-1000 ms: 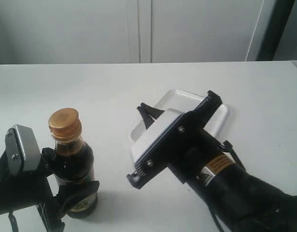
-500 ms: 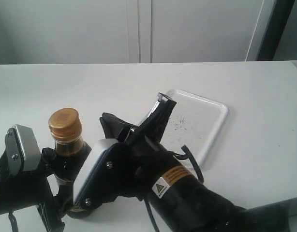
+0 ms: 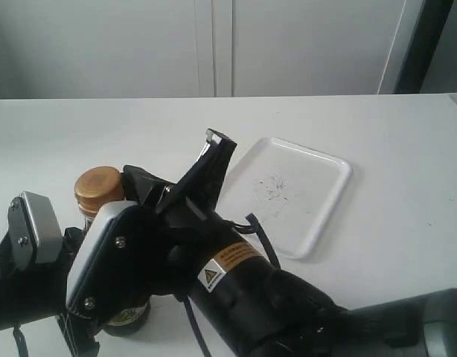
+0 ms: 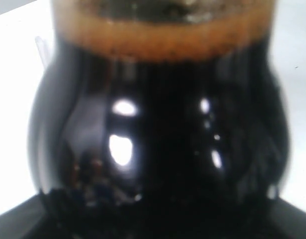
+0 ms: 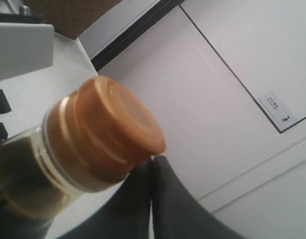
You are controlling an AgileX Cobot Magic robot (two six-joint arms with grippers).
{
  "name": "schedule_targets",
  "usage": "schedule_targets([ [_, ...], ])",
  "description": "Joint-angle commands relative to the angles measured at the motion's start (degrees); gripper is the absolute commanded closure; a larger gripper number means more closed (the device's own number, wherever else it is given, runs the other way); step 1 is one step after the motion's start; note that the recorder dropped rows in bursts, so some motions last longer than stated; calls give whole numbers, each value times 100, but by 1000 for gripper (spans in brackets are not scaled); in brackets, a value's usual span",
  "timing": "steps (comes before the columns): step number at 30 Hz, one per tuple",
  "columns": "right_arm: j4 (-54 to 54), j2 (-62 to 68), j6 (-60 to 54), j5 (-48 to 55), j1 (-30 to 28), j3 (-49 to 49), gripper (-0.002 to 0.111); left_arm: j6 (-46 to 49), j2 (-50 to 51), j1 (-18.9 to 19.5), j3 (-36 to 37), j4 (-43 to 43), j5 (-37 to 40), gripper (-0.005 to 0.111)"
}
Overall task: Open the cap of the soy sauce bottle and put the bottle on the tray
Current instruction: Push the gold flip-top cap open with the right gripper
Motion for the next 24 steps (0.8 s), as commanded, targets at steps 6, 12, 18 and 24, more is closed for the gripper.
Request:
schedule_targets([
  [6, 81, 0, -206, 118, 234, -124, 108, 76, 4, -7, -11, -36, 40, 107],
  [12, 190, 0, -320, 138, 326, -287, 108, 76, 4, -7, -11, -36, 40, 107],
  [18, 149, 0, -736, 84, 431, -623, 108, 76, 4, -7, -11, -36, 40, 107],
  [24, 185, 0, -917, 633, 650, -1428, 108, 76, 4, -7, -11, -37, 40, 107],
])
